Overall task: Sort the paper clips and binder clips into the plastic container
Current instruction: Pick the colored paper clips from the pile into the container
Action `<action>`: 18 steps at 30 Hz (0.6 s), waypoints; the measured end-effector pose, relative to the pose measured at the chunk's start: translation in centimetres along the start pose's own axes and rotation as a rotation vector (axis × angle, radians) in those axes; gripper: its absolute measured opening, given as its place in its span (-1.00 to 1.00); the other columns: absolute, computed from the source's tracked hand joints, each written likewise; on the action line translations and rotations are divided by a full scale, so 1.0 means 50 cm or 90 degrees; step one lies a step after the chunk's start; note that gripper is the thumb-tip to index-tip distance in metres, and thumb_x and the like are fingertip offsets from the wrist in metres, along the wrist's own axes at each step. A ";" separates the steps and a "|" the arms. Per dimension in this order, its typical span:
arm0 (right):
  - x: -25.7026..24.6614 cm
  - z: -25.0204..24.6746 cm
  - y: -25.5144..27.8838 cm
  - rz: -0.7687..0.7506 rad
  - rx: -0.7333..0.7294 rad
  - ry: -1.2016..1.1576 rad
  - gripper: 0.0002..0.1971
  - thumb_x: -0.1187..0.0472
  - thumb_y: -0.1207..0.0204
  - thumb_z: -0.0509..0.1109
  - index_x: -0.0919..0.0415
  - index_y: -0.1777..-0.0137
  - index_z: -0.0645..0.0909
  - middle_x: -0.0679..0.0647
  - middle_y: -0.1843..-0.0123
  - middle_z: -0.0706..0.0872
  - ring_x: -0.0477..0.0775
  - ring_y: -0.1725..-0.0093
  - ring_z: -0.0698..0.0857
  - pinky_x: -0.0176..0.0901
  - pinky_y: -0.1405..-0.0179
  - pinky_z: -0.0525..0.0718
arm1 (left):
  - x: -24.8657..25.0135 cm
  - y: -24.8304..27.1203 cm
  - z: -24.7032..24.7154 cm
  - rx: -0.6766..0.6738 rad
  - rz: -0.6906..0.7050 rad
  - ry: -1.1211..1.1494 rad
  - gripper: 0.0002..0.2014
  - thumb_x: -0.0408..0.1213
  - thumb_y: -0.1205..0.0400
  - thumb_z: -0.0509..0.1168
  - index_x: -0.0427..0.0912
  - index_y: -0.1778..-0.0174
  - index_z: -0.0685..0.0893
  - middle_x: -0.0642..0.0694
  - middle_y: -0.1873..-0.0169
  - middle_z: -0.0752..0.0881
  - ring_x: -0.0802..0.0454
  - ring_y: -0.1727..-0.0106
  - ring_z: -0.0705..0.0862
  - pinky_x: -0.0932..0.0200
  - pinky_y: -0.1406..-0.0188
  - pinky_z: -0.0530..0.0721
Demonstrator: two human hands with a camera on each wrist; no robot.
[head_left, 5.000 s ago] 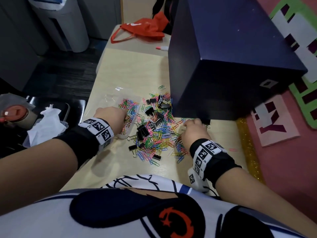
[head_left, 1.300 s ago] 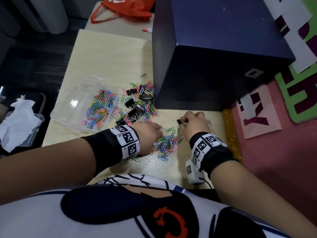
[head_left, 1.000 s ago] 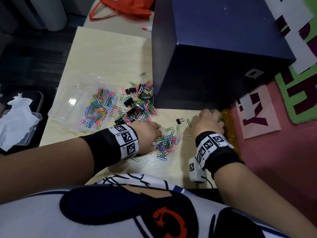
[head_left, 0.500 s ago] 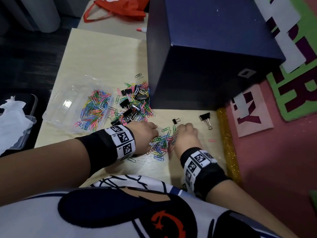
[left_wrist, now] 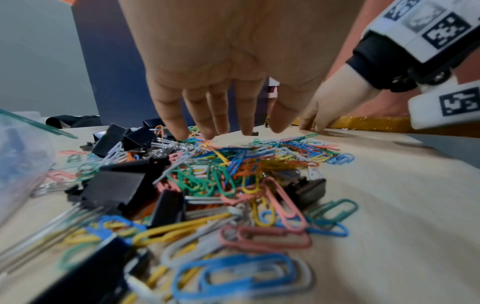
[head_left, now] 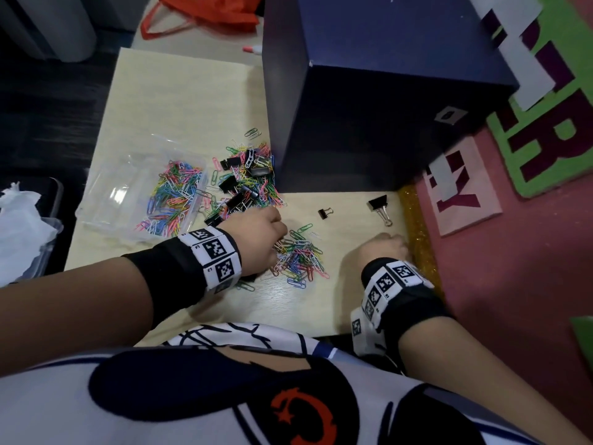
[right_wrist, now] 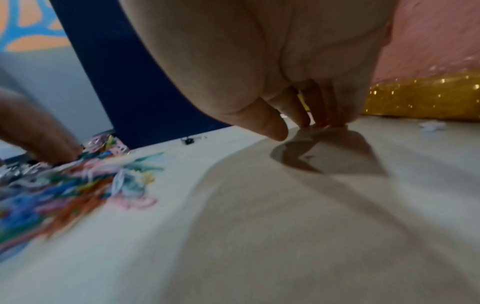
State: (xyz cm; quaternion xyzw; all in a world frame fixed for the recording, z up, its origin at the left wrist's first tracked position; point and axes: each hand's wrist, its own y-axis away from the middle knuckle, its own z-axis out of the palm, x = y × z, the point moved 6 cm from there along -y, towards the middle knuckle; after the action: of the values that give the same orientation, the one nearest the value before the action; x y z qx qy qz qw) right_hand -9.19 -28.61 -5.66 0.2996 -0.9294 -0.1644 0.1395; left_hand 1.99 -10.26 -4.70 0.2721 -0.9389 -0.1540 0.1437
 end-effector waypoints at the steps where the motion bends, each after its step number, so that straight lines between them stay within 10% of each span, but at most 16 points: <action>1: -0.002 0.002 0.007 0.009 -0.008 -0.019 -0.57 0.32 -0.63 0.05 0.49 -0.47 0.28 0.37 -0.45 0.35 0.31 -0.43 0.37 0.03 -0.37 0.41 | -0.003 0.003 -0.002 0.008 -0.020 -0.004 -0.55 -0.09 -0.56 0.21 -0.01 -0.40 0.50 -0.06 -0.36 0.44 -0.13 -0.33 0.46 -0.08 -0.26 0.54; 9: -0.112 0.018 0.044 -0.207 -0.005 -0.095 -0.64 0.34 -0.57 0.21 0.24 -0.37 0.45 0.19 -0.36 0.44 0.17 -0.29 0.47 -0.12 -0.19 0.49 | -0.011 0.017 0.021 -0.057 -0.053 -0.037 -0.51 -0.08 -0.58 0.20 -0.02 -0.45 0.43 -0.12 -0.34 0.45 -0.15 -0.35 0.44 -0.16 -0.28 0.50; 14: -0.051 -0.063 -0.005 -0.109 0.138 -0.131 -0.61 0.19 -0.60 0.09 0.32 -0.36 0.47 0.32 -0.38 0.44 0.33 -0.32 0.49 -0.05 -0.19 0.50 | -0.014 0.022 0.017 -0.064 -0.044 -0.035 -0.52 -0.08 -0.57 0.21 -0.03 -0.44 0.45 -0.10 -0.35 0.44 -0.13 -0.34 0.44 -0.12 -0.27 0.52; 18: -0.027 -0.048 -0.041 -0.052 0.018 -0.020 -0.55 0.25 -0.63 0.12 0.39 -0.49 0.29 0.32 -0.48 0.35 0.32 -0.44 0.39 0.08 -0.43 0.45 | -0.014 0.023 0.020 -0.077 -0.041 -0.032 -0.54 -0.07 -0.57 0.22 -0.03 -0.42 0.46 -0.11 -0.31 0.45 -0.14 -0.31 0.46 -0.12 -0.26 0.55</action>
State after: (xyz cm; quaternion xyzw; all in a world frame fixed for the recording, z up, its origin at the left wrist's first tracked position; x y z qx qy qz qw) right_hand -6.22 -29.90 -4.52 0.3369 -0.9207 -0.1613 0.1135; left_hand 1.69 -8.73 -5.32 0.2887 -0.9221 -0.2215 0.1314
